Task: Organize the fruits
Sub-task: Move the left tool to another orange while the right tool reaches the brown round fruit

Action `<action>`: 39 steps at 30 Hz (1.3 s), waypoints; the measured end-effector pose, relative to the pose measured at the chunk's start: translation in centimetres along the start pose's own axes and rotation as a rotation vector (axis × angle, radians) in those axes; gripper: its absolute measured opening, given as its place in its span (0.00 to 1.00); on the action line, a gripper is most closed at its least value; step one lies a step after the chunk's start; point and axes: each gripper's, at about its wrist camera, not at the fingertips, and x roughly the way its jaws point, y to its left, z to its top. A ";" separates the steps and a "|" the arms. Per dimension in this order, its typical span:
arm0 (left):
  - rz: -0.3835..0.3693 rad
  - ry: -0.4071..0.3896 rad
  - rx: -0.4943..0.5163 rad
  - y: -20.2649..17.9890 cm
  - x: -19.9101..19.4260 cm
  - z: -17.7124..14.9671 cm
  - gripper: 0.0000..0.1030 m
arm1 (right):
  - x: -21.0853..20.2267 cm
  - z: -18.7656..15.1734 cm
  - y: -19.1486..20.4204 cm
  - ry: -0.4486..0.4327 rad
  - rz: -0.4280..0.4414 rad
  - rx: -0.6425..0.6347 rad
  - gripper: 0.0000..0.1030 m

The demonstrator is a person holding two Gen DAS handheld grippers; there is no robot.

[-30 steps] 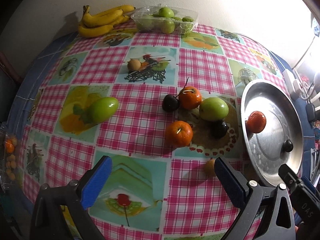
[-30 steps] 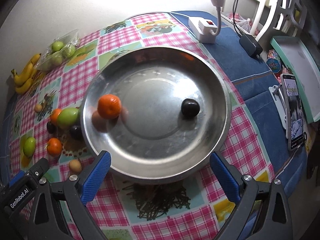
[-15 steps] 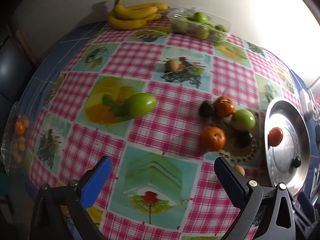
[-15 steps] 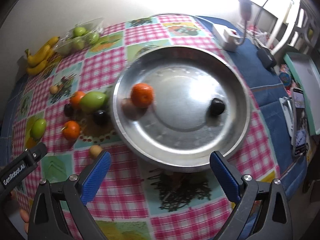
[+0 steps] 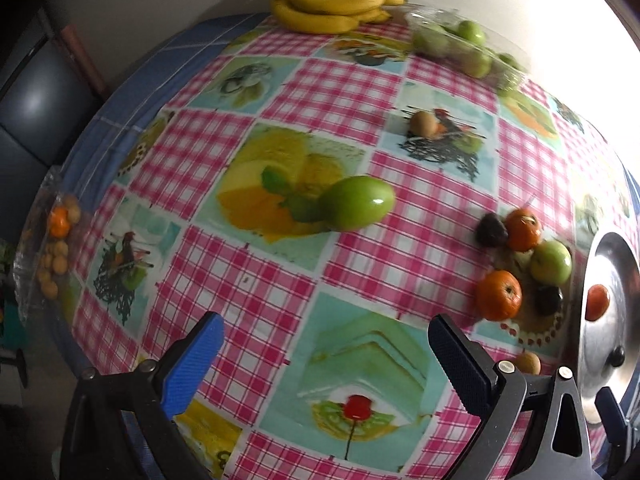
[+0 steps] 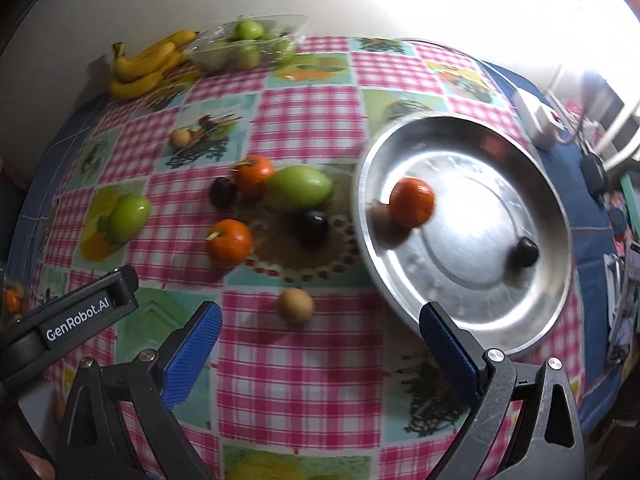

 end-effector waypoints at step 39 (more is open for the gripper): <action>-0.350 0.070 0.181 -8.0 2.6 1.0 0.67 | 6.2 1.3 -0.2 0.187 0.090 0.023 0.42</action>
